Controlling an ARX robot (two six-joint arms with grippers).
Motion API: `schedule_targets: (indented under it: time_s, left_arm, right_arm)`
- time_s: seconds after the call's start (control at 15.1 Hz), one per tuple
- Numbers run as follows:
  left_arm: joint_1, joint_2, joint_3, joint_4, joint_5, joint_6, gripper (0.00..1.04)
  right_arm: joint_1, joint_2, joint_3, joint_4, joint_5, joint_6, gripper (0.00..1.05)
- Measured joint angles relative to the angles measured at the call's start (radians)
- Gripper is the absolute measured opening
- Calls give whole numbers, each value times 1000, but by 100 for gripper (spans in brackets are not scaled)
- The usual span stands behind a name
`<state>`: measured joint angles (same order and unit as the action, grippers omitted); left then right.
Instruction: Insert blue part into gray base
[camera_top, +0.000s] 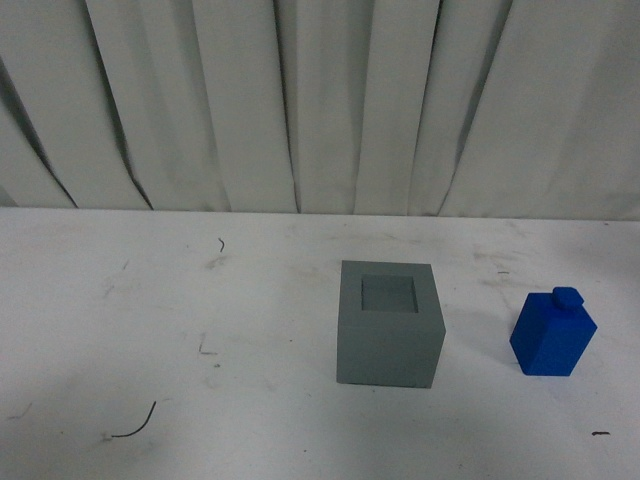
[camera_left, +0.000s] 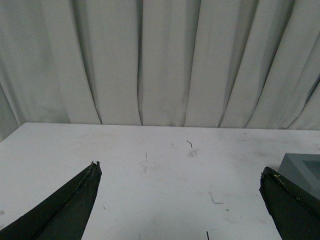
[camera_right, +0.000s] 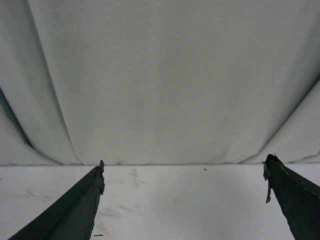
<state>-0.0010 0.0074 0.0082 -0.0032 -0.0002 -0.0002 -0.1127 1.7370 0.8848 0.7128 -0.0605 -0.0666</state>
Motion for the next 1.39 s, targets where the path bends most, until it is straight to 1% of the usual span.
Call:
schedule_targets:
  time_s: [0.13, 0.2, 0.27, 0.33, 0.4, 0.53, 0.73, 0.86, 0.93, 1.13, 1.39]
  left_arm:
    - [0, 0, 0, 0, 0, 0, 98]
    - [0, 0, 0, 0, 0, 0, 98]
    - [0, 0, 0, 0, 0, 0, 98]
    - [0, 0, 0, 0, 0, 0, 98]
    - [0, 0, 0, 0, 0, 0, 98]
    - [0, 0, 0, 0, 0, 0, 98]
    - [0, 0, 0, 0, 0, 0, 98]
    - [0, 0, 0, 0, 0, 0, 98]
    - [0, 0, 0, 0, 0, 0, 98]
    - [0, 0, 0, 0, 0, 0, 98]
    - [0, 0, 0, 0, 0, 0, 98]
  right_arm:
    - [1, 10, 69, -101, -97, -87, 98]
    - [10, 64, 147, -273, -183, -218, 98]
    - [55, 109, 277, -558, -289, -589, 98]
    - [87, 136, 325, -788, -342, -831, 98]
    - [89, 143, 338, -838, -354, -880, 98]
    - [109, 164, 394, -1000, -363, -1020, 98]
    - [119, 200, 458, -1165, -380, -1168, 98]
    - [119, 225, 488, -1260, -376, -1246, 98]
    - [119, 246, 505, -1301, -350, -1299, 98]
    - [118, 297, 536, -1325, -324, -1378, 98]
    - [90, 371, 568, -1337, -301, -1427, 98]
